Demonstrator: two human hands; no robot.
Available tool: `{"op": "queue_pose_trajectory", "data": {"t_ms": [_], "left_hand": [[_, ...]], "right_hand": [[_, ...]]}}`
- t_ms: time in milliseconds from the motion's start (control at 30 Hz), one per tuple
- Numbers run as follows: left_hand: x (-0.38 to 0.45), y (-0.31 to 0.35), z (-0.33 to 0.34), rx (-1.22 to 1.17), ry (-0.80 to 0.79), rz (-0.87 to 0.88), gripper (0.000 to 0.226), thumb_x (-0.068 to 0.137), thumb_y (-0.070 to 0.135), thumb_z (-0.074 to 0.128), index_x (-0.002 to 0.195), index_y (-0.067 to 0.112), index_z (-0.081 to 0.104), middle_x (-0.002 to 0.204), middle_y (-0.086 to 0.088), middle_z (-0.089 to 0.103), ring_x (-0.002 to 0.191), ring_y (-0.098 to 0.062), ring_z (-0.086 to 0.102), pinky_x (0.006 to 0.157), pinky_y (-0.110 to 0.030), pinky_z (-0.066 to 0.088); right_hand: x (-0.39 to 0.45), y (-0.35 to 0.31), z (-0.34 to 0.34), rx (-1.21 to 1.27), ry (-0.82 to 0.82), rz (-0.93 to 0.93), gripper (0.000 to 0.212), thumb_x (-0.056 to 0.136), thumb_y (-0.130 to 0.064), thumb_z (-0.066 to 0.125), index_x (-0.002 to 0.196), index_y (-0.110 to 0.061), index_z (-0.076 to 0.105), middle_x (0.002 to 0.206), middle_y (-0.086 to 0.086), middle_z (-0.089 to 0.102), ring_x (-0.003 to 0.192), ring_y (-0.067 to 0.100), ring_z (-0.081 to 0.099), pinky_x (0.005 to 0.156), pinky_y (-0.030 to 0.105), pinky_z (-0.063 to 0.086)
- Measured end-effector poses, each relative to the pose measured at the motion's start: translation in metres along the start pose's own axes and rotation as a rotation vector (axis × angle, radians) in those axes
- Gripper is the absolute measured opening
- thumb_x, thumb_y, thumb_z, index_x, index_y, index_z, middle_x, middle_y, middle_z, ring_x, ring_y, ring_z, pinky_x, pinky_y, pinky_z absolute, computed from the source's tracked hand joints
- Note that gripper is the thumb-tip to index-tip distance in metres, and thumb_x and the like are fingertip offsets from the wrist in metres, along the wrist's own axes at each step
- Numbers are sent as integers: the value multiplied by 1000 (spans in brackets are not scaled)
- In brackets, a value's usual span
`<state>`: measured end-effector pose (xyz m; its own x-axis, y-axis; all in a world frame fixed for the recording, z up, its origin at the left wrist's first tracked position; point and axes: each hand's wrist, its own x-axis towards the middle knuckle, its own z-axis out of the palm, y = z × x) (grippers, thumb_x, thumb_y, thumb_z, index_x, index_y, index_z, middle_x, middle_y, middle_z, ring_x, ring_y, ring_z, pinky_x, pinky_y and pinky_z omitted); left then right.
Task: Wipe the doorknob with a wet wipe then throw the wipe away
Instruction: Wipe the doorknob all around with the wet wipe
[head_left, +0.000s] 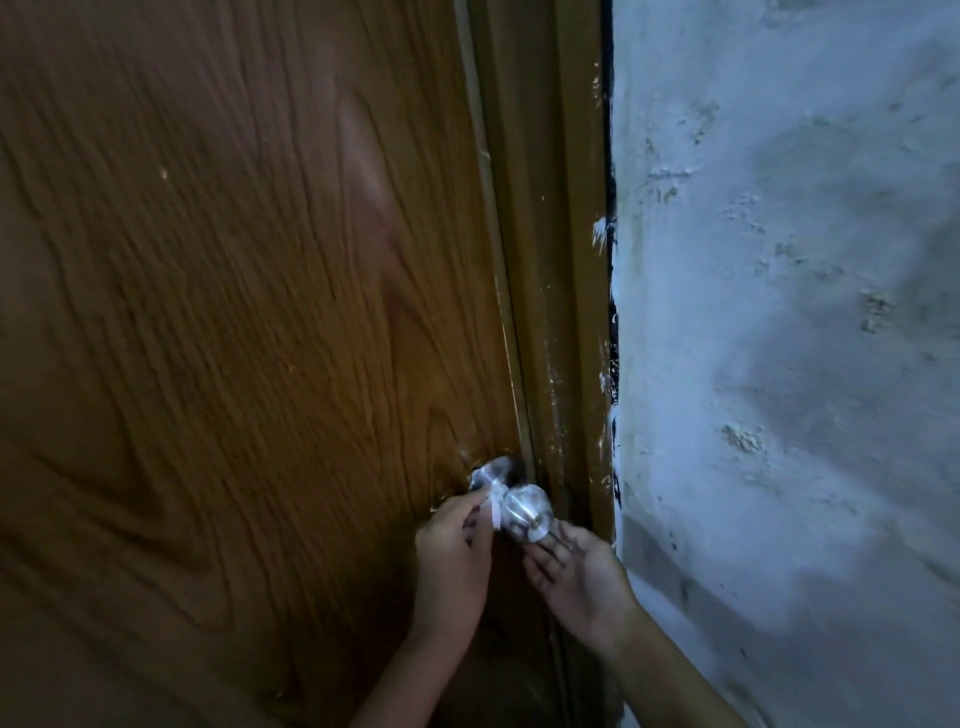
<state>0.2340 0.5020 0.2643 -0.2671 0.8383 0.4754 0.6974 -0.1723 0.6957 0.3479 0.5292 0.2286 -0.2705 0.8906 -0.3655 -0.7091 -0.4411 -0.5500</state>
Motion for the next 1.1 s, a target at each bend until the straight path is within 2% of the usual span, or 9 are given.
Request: {"op": "queue_pose_trajectory", "data": {"t_ms": [167,300,400,467,600,800,867,1000,1100], "left_hand": [[2,2,2,106,-22,105,24,89,12,53,110,11,66,104,-1,66,88,0,55,68,-3,40],[-6,2,3,84,7,54,24,89,11,54,109,10,65,100,1,66,88,-4,58,66,-5,40],[-3,2,3,87,-8,38,26,90,12,51,113,12,63,104,2,65,88,0,55,66,-3,39],[5,5,3,97,-46,67,27,92,12,48,115,12,63,108,0,64,88,0,53,70,-4,40],[18,12,3,122,-122,76,29,94,12,43,117,12,61,115,-3,63,102,-10,57,86,-17,44],[10,1,1,189,-123,-39,32,95,12,40,123,14,55,123,0,58,101,1,48,67,-2,35],[12,2,0,190,-136,-56,33,95,11,39,124,14,54,125,-2,58,107,-4,51,73,-5,34],[20,13,0,208,-163,13,33,95,11,37,121,14,57,121,-2,59,105,-8,53,80,-12,37],[17,12,0,213,-145,40,31,95,12,39,119,15,58,117,0,59,100,-6,54,79,-12,39]], "right_hand": [[2,-15,5,-22,-38,-31,35,97,-24,30,105,-6,59,107,15,64,99,25,59,82,34,44],[4,-21,10,-96,-61,-33,41,96,-33,30,98,-7,61,103,14,63,94,24,59,82,34,45],[5,-24,11,-137,-79,-43,46,96,-37,27,96,-7,61,101,15,63,93,24,59,79,33,46],[6,-25,12,-146,-80,-47,49,96,-39,25,94,-7,62,101,15,63,92,24,59,76,33,46],[6,-25,12,-150,-82,-39,50,95,-42,25,94,-8,62,103,15,63,94,25,59,75,33,46],[9,-24,9,-168,-89,-45,50,94,-44,26,95,-10,63,107,15,63,95,24,59,73,33,46],[10,-22,9,-165,-85,-47,50,94,-44,26,94,-11,63,106,14,63,96,24,58,76,34,46],[11,-22,10,-188,-79,-49,50,94,-45,25,93,-12,62,107,14,62,100,25,57,83,35,43],[11,-22,9,-195,-82,-46,50,94,-45,26,94,-12,63,108,14,62,101,26,57,84,35,43]]}}
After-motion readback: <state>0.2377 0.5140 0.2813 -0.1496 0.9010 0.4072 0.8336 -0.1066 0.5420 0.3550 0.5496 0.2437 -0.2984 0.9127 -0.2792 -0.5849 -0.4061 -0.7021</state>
